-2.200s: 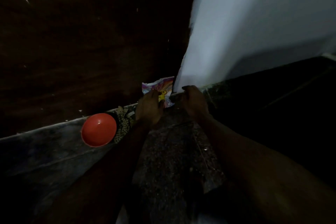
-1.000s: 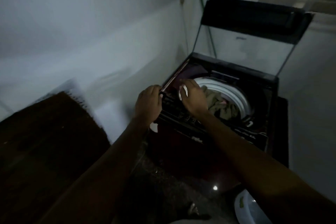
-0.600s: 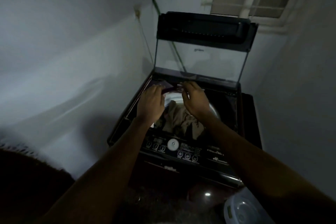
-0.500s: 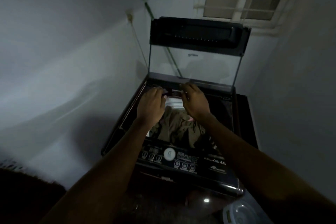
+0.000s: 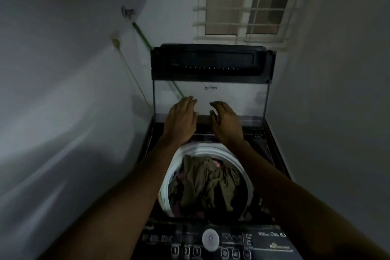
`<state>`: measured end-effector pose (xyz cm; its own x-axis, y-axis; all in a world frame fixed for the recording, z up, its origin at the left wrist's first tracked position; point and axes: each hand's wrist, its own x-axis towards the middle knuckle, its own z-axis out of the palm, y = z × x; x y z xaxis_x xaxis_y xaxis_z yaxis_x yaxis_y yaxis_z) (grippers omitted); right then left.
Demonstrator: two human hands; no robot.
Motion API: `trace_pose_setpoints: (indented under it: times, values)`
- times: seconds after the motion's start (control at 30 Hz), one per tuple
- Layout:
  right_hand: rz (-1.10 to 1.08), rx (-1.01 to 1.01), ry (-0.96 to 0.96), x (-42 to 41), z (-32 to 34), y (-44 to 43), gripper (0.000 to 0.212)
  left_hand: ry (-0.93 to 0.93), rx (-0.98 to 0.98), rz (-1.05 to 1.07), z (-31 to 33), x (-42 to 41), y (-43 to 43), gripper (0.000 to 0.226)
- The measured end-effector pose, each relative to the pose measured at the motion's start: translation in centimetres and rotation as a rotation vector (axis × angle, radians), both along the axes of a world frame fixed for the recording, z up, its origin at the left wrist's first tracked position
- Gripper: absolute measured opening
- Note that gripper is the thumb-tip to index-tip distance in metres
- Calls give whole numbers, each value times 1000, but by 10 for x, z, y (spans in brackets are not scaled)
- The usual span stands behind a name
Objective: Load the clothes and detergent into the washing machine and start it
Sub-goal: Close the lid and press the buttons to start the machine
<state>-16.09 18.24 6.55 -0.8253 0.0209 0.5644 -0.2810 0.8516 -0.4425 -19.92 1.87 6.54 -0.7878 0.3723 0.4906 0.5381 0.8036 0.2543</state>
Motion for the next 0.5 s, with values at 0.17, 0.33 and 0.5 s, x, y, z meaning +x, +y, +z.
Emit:
trace_pose_setpoints:
  times: [0.17, 0.33, 0.5]
  values:
    - [-50, -7, 24, -46, 28, 12, 35, 2, -25, -11, 32, -58, 16, 50]
    - [-88, -79, 91, -102, 59, 37, 30, 105, -55, -52, 78, -117, 41, 54]
    - [-148, -144, 182, -150, 92, 65, 33, 104, -93, -26, 103, -179, 61, 54]
